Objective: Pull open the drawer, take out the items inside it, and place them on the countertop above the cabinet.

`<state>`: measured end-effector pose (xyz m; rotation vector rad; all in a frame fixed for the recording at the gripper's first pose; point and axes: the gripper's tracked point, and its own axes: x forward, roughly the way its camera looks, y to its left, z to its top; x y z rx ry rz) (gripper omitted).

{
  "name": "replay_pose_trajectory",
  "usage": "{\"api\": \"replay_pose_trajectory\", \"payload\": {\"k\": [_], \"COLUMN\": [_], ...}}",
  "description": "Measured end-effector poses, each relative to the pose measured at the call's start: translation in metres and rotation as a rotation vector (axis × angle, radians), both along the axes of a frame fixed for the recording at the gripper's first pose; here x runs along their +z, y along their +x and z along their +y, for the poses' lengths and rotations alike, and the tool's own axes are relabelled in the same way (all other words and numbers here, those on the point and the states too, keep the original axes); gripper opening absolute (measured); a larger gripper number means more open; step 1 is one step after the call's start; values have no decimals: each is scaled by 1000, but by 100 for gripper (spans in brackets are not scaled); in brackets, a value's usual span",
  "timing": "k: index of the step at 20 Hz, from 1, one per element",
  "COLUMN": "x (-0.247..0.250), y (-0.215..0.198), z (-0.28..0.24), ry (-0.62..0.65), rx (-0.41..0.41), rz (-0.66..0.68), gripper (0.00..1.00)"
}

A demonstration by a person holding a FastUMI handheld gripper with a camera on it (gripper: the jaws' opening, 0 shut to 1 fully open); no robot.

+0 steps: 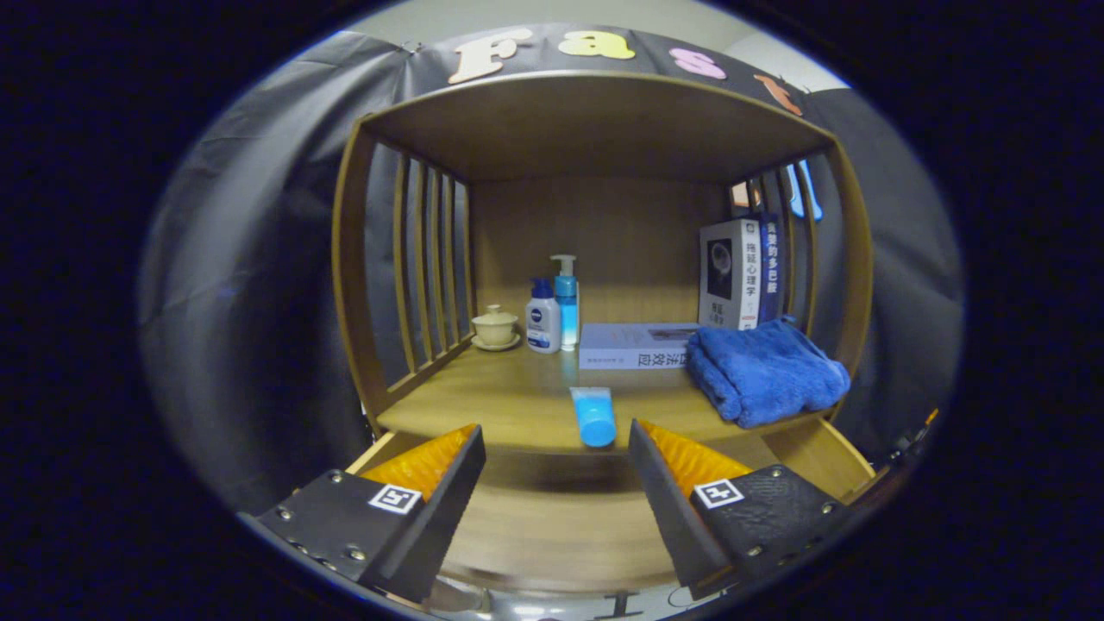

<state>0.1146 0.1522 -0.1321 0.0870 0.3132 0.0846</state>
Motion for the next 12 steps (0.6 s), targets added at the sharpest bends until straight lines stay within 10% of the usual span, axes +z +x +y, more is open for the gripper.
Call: {"api": "replay_pose_trajectory", "payload": {"k": [12], "x": [-29], "y": [-117], "z": [-23], "ry": [-134], "rx": [-135], "rz": [43], "gripper": [98]}}
